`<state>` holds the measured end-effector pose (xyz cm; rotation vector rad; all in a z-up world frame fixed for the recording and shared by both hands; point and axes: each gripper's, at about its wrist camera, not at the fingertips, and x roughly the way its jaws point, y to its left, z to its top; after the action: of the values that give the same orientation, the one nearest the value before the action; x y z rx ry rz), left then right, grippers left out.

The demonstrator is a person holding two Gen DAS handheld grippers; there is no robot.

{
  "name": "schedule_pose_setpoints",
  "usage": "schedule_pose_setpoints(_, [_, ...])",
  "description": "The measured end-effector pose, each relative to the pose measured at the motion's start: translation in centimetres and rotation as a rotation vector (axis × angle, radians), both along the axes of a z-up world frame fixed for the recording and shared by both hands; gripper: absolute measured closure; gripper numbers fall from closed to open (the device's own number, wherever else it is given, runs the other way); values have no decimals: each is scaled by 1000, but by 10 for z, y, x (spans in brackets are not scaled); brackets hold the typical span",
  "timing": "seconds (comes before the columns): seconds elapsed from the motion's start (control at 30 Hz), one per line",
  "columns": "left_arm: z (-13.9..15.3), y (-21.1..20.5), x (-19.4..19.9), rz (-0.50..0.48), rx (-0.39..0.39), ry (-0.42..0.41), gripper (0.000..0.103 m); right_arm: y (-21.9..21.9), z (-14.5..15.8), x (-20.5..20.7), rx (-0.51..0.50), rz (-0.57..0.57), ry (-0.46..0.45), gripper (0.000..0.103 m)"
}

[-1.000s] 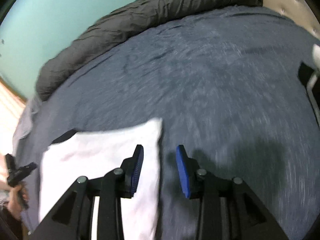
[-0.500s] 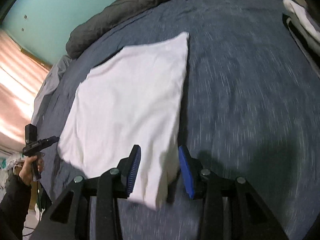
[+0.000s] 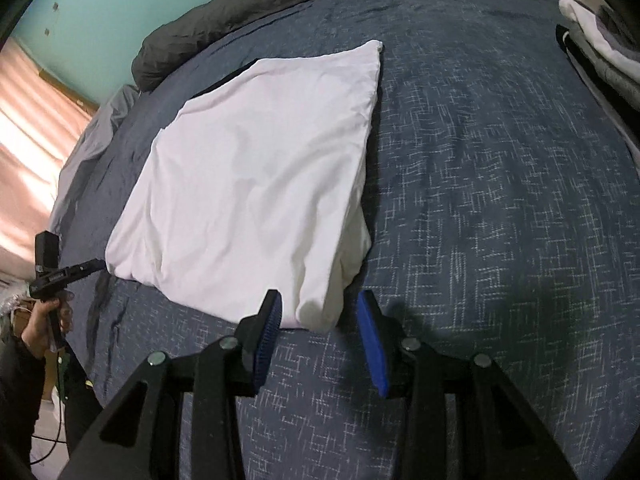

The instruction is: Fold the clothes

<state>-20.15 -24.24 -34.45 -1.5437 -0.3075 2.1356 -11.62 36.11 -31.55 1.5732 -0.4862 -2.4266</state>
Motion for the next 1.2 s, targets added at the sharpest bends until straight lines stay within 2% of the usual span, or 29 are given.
schedule_pose_setpoints(0.17, [-8,8,-2,-19,-43,15,50,-3,-4,2,30,3,8,63])
schedule_pose_setpoints(0.33, [-13,9,-7,-20,-39,8,51,-4,-12,1,32,9,1,64])
schedule_pose_setpoints(0.4, [-13,8,-8,-21,-38,7,55,-5,-15,2,33,16,2,64])
schedule_pose_setpoints(0.47, [-13,11,-9,-27,-46,10,64,-5,-17,3,27,20,2,74])
schedule_pose_setpoints(0.5, [-12,13,-9,-31,-50,11,67,-5,-18,3,30,21,0,82])
schedule_pose_setpoints(0.6, [-11,17,-10,-41,-62,15,74,-3,-19,5,48,17,5,96])
schedule_pose_setpoints(0.67, [-10,20,-10,-47,-71,17,90,-2,-19,7,51,12,12,100])
schedule_pose_setpoints(0.77, [-9,24,-11,-57,-83,21,98,-4,-16,8,64,24,22,102])
schedule_pose_setpoints(1.03, [14,11,-4,-60,-127,68,99,11,13,11,125,-7,84,103])
schedule_pose_setpoints(1.13, [20,5,-4,-54,-108,76,99,23,19,14,111,-26,92,103])
schedule_pose_setpoints(1.2, [18,6,-4,-54,-111,74,99,25,15,16,62,-18,95,103])
